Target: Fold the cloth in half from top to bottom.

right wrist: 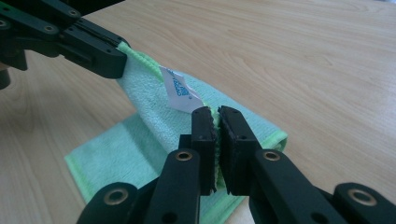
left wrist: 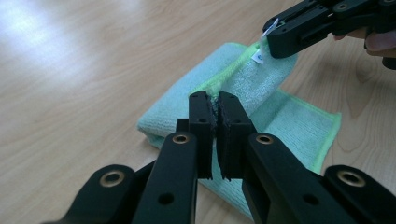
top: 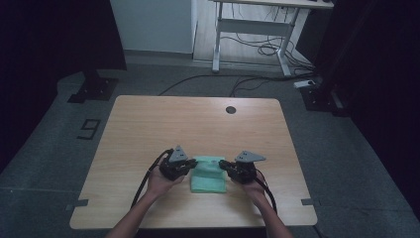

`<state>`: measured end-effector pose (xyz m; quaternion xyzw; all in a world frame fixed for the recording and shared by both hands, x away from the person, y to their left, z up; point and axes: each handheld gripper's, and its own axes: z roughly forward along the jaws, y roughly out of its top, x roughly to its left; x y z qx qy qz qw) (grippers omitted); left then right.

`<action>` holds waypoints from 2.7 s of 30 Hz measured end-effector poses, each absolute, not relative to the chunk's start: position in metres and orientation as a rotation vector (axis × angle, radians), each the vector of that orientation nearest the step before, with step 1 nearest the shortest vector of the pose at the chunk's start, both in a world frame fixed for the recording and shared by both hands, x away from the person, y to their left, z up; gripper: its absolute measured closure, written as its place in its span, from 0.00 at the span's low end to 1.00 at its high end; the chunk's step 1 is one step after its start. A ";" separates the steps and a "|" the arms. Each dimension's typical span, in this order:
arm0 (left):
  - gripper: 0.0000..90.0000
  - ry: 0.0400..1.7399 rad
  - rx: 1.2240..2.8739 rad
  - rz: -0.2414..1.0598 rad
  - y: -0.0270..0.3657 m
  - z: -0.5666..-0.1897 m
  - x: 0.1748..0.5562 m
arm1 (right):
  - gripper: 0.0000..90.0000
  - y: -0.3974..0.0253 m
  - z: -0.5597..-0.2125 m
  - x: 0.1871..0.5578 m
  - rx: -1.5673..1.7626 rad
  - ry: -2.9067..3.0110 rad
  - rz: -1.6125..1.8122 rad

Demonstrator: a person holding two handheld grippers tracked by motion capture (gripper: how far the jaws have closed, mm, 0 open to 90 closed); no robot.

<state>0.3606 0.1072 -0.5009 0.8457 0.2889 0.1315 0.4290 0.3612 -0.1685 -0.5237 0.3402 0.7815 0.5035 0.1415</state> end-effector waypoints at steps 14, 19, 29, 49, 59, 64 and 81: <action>0.95 0.737 2.094 0.272 0.114 -0.503 0.349 | 0.94 -0.169 -0.524 0.347 0.947 2.272 1.484; 0.95 0.738 2.098 0.233 0.116 -0.511 0.338 | 0.94 -0.170 -0.526 0.336 0.927 2.293 1.489; 0.94 0.748 2.135 0.198 0.114 -0.528 0.326 | 0.93 -0.171 -0.546 0.323 0.936 2.350 1.460; 0.48 0.747 2.076 0.197 0.125 -0.506 0.332 | 0.57 -0.174 -0.526 0.313 0.901 2.326 1.466; 0.51 0.836 2.173 0.188 0.095 -0.532 0.378 | 0.51 -0.147 -0.540 0.364 1.007 2.411 1.331; 0.52 0.856 2.184 0.182 0.089 -0.536 0.389 | 0.49 -0.143 -0.545 0.383 1.074 2.422 1.282; 0.49 0.726 2.212 0.207 0.091 -0.525 0.346 | 0.44 -0.146 -0.537 0.334 0.979 2.433 1.279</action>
